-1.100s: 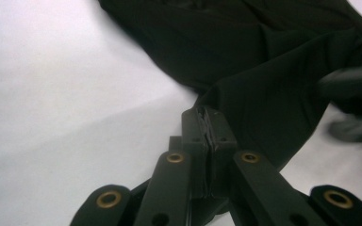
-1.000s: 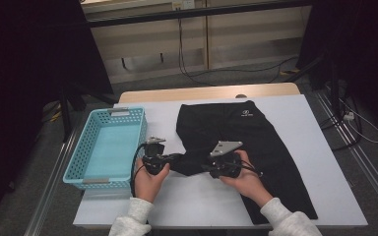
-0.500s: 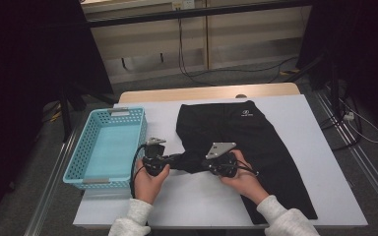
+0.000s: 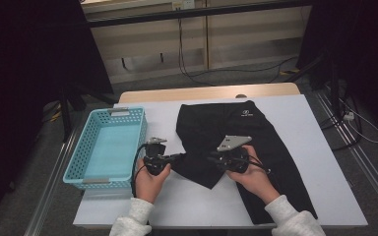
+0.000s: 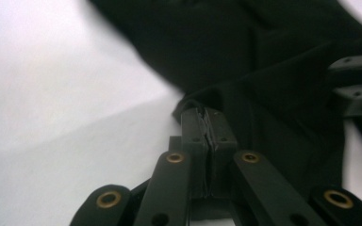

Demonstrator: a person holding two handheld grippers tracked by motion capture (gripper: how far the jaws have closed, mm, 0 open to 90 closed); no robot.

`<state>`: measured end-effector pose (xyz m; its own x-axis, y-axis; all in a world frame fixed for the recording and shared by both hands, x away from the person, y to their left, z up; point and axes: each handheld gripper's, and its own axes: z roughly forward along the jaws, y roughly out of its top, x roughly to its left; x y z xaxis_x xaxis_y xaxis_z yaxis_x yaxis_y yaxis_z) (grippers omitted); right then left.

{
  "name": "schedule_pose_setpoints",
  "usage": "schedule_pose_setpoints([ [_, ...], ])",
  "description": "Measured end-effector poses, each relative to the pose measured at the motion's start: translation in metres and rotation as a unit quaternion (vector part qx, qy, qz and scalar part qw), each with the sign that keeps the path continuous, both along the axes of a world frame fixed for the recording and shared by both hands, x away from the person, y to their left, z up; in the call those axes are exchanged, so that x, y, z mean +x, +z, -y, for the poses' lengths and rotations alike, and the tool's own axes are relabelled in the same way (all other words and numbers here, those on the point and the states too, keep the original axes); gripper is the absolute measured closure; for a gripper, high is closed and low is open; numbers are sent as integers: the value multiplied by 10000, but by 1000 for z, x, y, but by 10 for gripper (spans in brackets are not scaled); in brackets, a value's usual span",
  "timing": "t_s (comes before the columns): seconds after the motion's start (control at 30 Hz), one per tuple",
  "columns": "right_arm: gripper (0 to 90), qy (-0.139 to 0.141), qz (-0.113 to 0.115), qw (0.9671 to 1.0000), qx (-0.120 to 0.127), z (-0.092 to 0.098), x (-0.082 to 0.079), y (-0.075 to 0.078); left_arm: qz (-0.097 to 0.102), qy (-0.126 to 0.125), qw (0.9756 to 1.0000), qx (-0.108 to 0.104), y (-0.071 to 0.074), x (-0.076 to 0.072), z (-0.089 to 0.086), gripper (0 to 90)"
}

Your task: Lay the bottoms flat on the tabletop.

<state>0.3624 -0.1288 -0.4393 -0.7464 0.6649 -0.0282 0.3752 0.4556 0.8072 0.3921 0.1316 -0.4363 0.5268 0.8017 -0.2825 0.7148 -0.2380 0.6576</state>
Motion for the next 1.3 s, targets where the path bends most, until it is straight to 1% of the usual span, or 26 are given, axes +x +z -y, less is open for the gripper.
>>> schedule_pose_setpoints([
  [0.07,715,-15,-57,9999,-104,-1,-1,-4,-43,32,10000,56,-4,1,-1,884],
  [0.1,696,24,-82,9999,-94,-1,-2,-4,-43,37,10000,68,-5,1,-1,883],
  [0.2,685,107,-55,9999,-106,-2,-8,-2,-25,37,9999,99,-5,0,-2,880],
  [0.27,653,142,-54,9999,-79,-2,-12,-2,-25,48,9999,100,-5,-1,-1,878],
  [0.37,606,205,-184,9996,-47,-2,-18,-4,-8,16,9999,151,-4,-3,0,874],
  [0.4,611,256,-221,9994,-74,-2,-19,-5,17,38,9999,150,-4,-4,0,871],
  [0.47,599,299,-303,9990,-107,0,-22,-7,26,-23,9997,226,-4,-5,1,861],
  [0.57,570,321,-364,9988,-14,3,-26,-9,85,-5,9997,237,-5,-6,0,853],
  [0.63,566,328,-380,9987,12,4,-29,-10,118,6,9996,273,-5,-6,-1,834],
  [0.67,570,325,-387,9987,-21,4,-30,-12,157,22,9994,300,-5,-5,-1,823],
  [0.73,572,285,-393,9988,-107,2,-32,-16,176,21,9992,365,-7,-5,0,760],
  [0.8,572,303,-395,9987,-79,1,-32,-18,272,-46,9984,489,-8,-4,3,631],
  [0.83,572,332,-380,9987,-70,0,-33,-18,292,-46,9984,488,-8,-4,4,541],
  [0.87,577,348,-387,9986,-43,0,-34,-18,234,-108,9986,458,-7,-4,5,491],
  [0.9,642,434,-408,9982,-49,-2,-36,-18,224,-167,9986,451,-7,-3,6,448],
  [0.93,683,579,-449,9973,-79,-4,-37,-19,239,-236,9982,504,-6,-3,7,424],
  [0.97,668,692,-466,9965,-109,-7,-39,-20,252,-215,9981,520,-6,-3,7,391],
  [1.0,660,739,-466,9961,-138,-10,-41,-20,201,-218,9983,503,-5,-3,7,356],
  [1.03,643,744,-452,9960,-189,-12,-42,-21,196,-147,9986,459,-5,-3,6,319],
  [1.07,632,770,-447,9958,-209,-14,-43,-21,222,-137,9987,437,-5,-3,6,294],
  [1.1,621,791,-466,9956,-194,-14,-43,-21,231,-156,9985,465,-4,-3,4,280],
  [1.17,569,841,-519,9949,-173,-16,-45,-24,296,-150,9984,460,-2,-4,3,258],
  [1.2,552,886,-501,9947,-165,-18,-46,-26,343,-172,9982,459,-1,-4,3,256],
  [1.23,548,928,-423,9946,-212,-19,-47,-27,354,-165,9982,457,0,-4,2,255],
  [1.3,547,916,-451,9945,-222,-19,-46,-26,381,-128,9983,418,1,-6,1,251],
])
